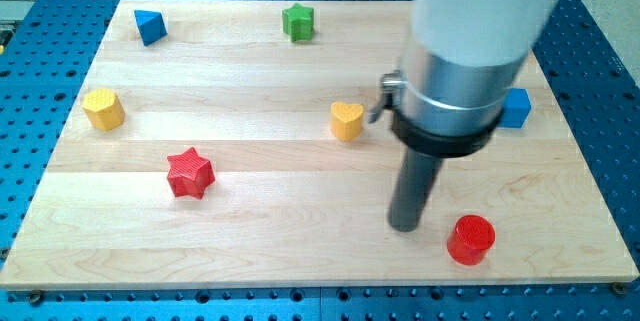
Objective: Move the red circle to the bottom right side of the board
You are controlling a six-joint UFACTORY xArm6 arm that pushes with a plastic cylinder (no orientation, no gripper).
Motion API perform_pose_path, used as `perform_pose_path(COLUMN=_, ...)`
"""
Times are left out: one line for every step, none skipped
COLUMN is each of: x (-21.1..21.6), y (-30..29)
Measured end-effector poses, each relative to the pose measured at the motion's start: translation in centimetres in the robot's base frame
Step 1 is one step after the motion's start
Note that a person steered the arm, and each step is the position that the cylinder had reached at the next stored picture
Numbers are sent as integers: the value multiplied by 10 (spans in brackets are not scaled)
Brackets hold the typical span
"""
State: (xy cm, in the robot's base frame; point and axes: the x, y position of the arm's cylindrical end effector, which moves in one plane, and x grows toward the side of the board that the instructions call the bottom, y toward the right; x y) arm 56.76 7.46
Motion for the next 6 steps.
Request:
perform_pose_path(x=12, y=33)
perform_pose_path(x=16, y=55)
perform_pose_path(x=50, y=45)
perform_pose_path(x=41, y=73)
perform_pose_path(x=37, y=112)
perform_pose_path(x=37, y=61)
